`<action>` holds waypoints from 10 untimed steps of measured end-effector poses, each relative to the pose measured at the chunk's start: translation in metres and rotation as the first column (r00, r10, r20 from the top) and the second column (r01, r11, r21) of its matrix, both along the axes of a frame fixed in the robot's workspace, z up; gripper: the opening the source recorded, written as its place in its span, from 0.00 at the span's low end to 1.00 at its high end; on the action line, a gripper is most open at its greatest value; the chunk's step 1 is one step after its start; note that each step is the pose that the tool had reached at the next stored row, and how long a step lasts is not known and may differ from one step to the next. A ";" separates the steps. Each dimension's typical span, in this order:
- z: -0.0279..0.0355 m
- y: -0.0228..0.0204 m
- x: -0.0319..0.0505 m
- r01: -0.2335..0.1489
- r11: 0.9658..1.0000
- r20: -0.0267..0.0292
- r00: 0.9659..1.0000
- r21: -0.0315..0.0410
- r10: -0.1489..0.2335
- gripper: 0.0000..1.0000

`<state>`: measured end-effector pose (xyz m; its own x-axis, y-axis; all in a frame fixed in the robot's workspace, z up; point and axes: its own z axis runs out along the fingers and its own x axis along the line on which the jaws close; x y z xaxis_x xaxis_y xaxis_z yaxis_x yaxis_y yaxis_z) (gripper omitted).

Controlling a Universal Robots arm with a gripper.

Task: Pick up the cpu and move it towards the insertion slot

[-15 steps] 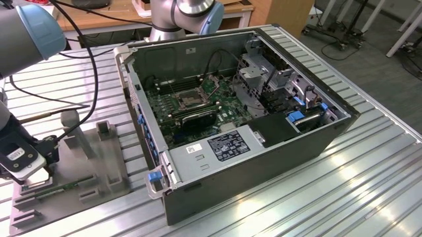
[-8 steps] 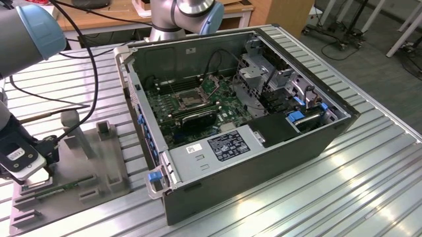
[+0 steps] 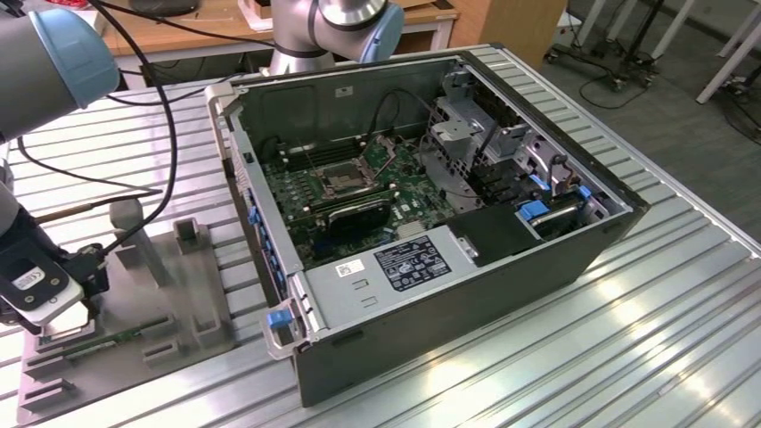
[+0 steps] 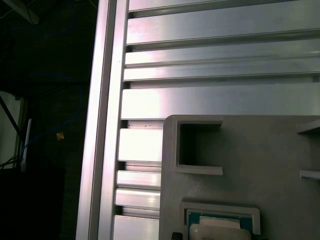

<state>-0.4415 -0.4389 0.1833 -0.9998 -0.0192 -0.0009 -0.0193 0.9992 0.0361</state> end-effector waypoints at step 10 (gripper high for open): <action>0.0004 -0.0001 0.0000 0.000 1.000 0.000 1.000 0.000 0.000 0.65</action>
